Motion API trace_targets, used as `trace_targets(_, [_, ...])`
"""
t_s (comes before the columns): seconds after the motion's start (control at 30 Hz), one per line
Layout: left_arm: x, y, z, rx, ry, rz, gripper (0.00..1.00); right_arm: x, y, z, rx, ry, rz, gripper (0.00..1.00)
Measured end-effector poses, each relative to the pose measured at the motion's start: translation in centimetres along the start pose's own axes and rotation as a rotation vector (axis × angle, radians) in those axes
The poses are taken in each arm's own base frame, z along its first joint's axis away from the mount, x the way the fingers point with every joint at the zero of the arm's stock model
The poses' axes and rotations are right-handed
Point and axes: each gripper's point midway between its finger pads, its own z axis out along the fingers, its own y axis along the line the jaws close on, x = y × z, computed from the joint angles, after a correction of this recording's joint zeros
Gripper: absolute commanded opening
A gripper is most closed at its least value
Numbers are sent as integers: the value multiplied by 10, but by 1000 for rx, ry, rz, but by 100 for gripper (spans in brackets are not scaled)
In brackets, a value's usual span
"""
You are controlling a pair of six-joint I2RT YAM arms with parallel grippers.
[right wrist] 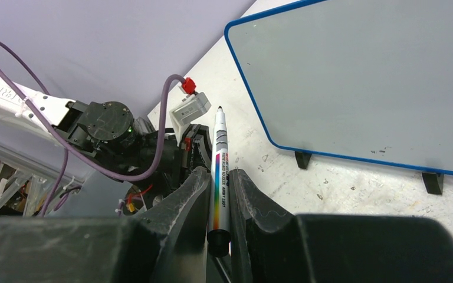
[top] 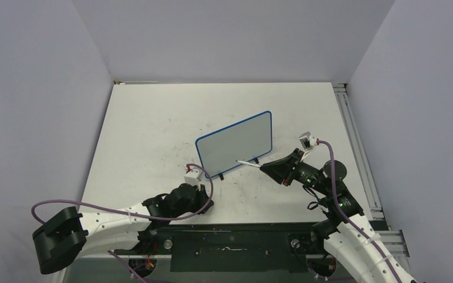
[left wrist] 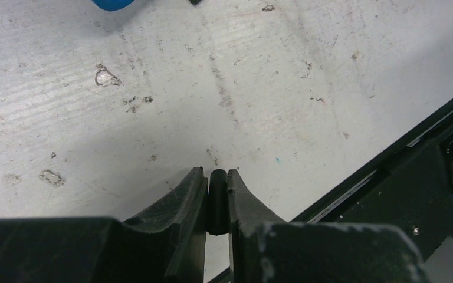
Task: Write a sentence on the whiteboard
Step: Place the pen cap at the center of the board.
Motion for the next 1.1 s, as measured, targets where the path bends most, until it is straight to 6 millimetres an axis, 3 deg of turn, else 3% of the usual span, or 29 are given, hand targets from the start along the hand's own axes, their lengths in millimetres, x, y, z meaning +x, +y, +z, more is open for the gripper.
trace_targets(0.37, [7, 16, 7, -69, 14, 27, 31, 1, 0, 2, 8, -1, 1, 5])
trace_targets(0.57, [1, 17, 7, -76, -5, 13, 42, 6, -4, 3, 21, 5, 7, 5])
trace_targets(0.77, [-6, 22, -1, -108, -7, 5, 60, 8, -6, 3, 32, 7, -9, 5])
trace_targets(0.9, [-32, 17, -16, -117, -36, -20, 68, 11, -10, 4, 55, 13, -22, 5])
trace_targets(1.1, [-114, 5, -54, -88, -141, -65, 70, 17, -16, 10, 85, 33, -49, 5])
